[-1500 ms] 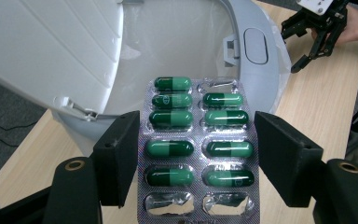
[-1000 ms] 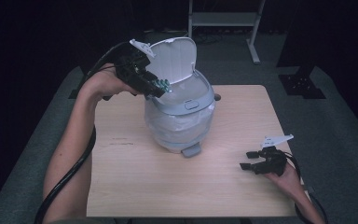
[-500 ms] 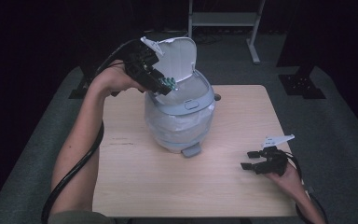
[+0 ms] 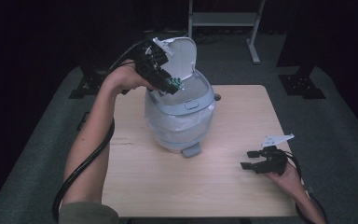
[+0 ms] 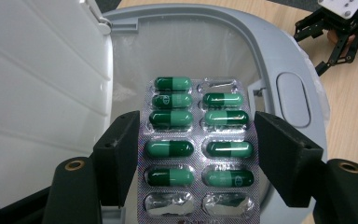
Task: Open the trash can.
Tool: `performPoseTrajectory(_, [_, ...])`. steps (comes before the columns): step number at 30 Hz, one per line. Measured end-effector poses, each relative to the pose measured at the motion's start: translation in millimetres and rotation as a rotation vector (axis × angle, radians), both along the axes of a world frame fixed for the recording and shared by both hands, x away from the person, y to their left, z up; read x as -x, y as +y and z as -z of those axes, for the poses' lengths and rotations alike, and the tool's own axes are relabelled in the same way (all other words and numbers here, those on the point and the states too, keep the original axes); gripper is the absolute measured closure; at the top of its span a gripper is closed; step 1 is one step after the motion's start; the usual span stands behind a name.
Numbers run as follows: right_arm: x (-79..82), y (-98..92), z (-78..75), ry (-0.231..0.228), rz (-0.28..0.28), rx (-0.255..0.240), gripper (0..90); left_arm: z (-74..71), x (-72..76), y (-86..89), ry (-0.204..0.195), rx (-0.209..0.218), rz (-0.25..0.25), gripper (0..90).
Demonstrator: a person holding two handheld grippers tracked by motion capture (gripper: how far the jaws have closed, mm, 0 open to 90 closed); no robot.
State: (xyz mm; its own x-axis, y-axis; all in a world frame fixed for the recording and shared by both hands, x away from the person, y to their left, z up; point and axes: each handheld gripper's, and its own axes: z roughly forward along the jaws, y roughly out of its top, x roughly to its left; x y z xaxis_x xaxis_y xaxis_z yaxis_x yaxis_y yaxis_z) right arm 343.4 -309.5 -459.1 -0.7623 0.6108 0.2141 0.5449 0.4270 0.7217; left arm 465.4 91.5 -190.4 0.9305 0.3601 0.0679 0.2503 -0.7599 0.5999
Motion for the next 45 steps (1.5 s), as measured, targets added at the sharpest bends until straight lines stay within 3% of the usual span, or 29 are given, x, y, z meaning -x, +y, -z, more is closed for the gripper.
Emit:
performPoseTrajectory(2, [0.0,-0.2,0.0,0.000,0.000,-0.001,32.1,0.0,-0.8,-1.8,-0.003,-0.003,0.000,33.2])
performPoseTrajectory(3, [0.2,-0.5,0.0,0.002,0.002,-0.003,32.1,-0.3,-2.7,-5.3,-0.024,0.001,-0.006,32.5])
performPoseTrajectory(4, [0.2,-0.6,0.0,0.001,0.002,-0.003,32.1,-0.5,-3.1,-7.0,-0.032,0.006,-0.015,27.7])
performPoseTrajectory(8, [0.2,-0.6,0.2,0.001,0.001,-0.002,32.1,0.3,-2.9,-9.2,-0.032,0.017,-0.009,25.6])
performPoseTrajectory(15, [0.2,0.7,0.4,0.002,-0.004,0.000,32.1,3.9,4.4,1.5,-0.025,0.028,-0.047,20.2])
performPoseTrajectory(22, [-0.2,3.6,1.9,0.002,-0.014,0.007,32.1,3.1,11.6,11.4,-0.027,0.033,-0.053,20.2])
performPoseTrajectory(25, [-0.2,4.6,2.2,0.008,-0.016,0.006,32.1,2.8,13.6,18.9,-0.007,0.048,-0.071,20.8])
performPoseTrajectory(30, [-0.7,5.8,3.2,0.007,-0.026,0.012,32.1,2.9,15.5,27.6,0.010,0.058,-0.057,27.6])
performPoseTrajectory(31, [-0.7,6.5,3.6,0.011,-0.026,0.012,32.1,2.9,16.7,31.8,0.023,0.068,-0.043,33.3])
performPoseTrajectory(37, [-1.6,6.1,3.6,0.011,-0.022,0.008,32.1,1.4,18.1,43.7,0.041,0.082,-0.023,46.0])
performPoseTrajectory(45, [-1.8,4.2,3.6,0.010,-0.015,0.003,32.0,2.3,19.9,60.7,0.055,0.113,-0.031,58.9])
